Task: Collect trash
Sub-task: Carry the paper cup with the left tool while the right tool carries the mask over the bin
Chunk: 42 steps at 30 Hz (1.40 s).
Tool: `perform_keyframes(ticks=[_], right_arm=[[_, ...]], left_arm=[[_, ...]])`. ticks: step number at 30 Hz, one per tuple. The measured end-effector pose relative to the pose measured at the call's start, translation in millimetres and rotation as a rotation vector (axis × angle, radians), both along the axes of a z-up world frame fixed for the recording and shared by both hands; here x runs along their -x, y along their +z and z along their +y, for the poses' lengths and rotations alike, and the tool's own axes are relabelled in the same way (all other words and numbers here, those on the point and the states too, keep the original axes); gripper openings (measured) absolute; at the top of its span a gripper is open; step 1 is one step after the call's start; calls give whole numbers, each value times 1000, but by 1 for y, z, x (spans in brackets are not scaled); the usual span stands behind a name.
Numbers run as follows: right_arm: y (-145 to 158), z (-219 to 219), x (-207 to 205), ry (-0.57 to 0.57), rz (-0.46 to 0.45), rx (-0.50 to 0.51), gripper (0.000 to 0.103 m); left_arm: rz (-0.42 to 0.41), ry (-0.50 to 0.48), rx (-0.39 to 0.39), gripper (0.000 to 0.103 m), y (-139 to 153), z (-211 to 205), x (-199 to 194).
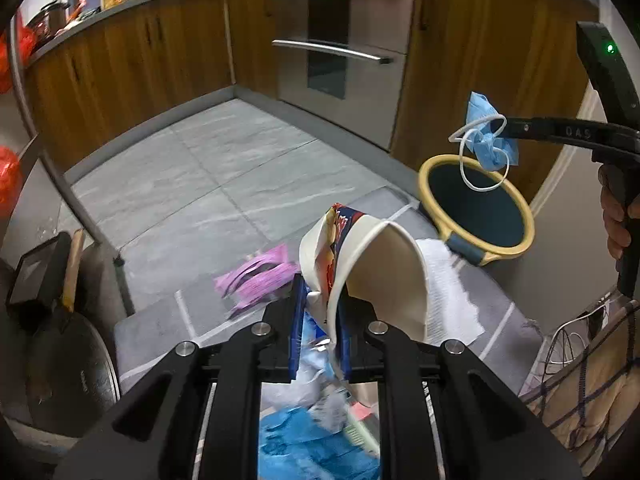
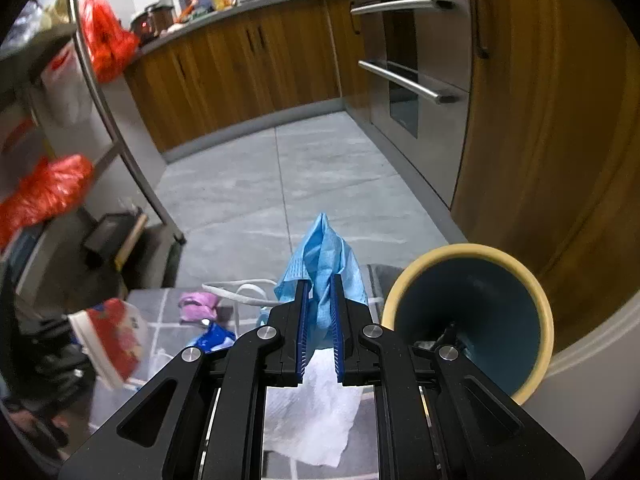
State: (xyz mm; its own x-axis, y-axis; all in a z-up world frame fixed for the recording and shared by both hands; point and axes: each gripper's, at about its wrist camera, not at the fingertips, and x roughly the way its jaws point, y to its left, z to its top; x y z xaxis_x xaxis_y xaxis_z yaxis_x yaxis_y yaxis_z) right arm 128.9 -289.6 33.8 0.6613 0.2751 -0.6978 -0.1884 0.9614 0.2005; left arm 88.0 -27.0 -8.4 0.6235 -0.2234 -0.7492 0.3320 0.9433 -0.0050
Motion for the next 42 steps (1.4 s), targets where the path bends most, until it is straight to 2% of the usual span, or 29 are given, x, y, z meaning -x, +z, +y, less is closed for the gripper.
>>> perform_keyframes(ticks=[8, 12, 23, 30, 32, 35, 42], right_arm=[[18, -28, 17, -15, -74, 27, 12], [13, -39, 11, -17, -50, 24, 12], [-4, -61, -11, -36, -18, 65, 12], [-17, -74, -30, -54, 14, 89, 12], [-21, -77, -34, -66, 25, 95, 12], [-23, -80, -40, -76, 28, 105, 12], [-25, -83, -45, -82, 20, 132, 12]], left_arm=[[-14, -76, 0, 14, -1, -36, -4], [2, -92, -7, 14, -8, -48, -8], [-10, -160, 35, 14, -14, -94, -22], [-5, -186, 18, 14, -21, -114, -25], [-3, -181, 27, 14, -20, -116, -25], [-42, -189, 3, 15, -13, -125, -22], [-67, -228, 61, 15, 5, -156, -24]])
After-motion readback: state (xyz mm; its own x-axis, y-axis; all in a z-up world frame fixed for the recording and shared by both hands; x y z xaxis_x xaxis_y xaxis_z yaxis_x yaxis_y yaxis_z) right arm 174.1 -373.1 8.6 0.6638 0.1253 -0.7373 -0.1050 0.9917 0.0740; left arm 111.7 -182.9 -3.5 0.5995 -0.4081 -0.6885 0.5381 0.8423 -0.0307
